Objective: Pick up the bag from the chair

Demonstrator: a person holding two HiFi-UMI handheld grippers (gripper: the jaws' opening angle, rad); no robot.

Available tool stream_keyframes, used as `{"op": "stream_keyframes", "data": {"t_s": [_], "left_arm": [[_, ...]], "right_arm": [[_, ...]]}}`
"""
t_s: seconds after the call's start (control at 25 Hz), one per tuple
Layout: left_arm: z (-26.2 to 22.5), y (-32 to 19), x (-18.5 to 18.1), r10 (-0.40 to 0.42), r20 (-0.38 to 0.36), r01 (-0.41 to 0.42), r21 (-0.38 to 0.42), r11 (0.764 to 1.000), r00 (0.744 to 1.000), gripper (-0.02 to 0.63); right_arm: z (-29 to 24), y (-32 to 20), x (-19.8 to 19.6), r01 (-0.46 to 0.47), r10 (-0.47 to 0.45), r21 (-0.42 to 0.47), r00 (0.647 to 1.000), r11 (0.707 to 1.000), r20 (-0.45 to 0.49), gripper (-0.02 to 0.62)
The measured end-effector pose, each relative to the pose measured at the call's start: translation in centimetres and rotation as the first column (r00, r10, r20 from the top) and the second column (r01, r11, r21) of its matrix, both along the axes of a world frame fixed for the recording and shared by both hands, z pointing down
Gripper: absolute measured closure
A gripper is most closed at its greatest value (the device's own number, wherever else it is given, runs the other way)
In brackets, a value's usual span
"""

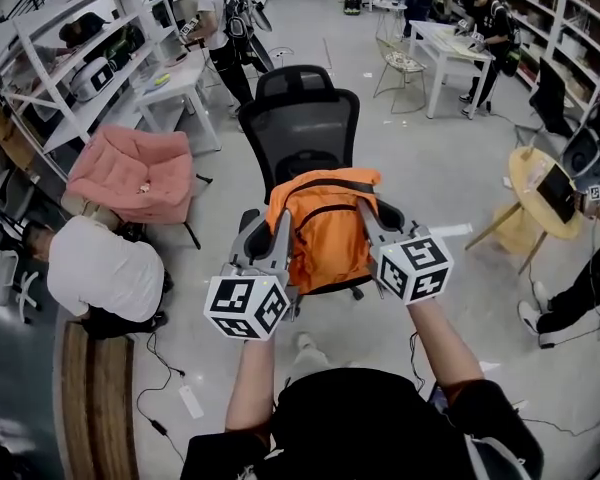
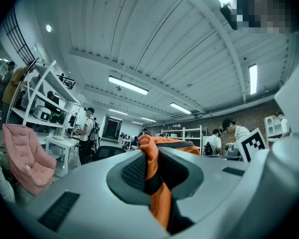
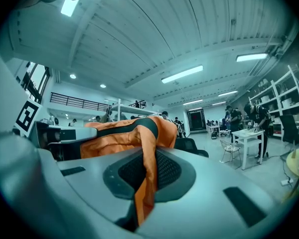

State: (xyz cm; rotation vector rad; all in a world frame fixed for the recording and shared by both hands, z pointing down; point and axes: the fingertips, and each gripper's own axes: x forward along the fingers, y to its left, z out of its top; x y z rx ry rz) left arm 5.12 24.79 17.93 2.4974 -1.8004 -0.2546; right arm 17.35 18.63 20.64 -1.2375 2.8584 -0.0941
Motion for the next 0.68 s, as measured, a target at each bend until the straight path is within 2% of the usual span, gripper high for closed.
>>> {"op": "stream_keyframes", "data": {"t_s": [0.68], "left_arm": [[-0.34,-0.54,0.74,-0.002,0.005,0.002,-0.012,1.0,1.0,0.557]], "right_arm": [[-0.26,-0.48,0.66,0.016,-0.015,-0.011,1.0,1.0,0.007,0.586]]}}
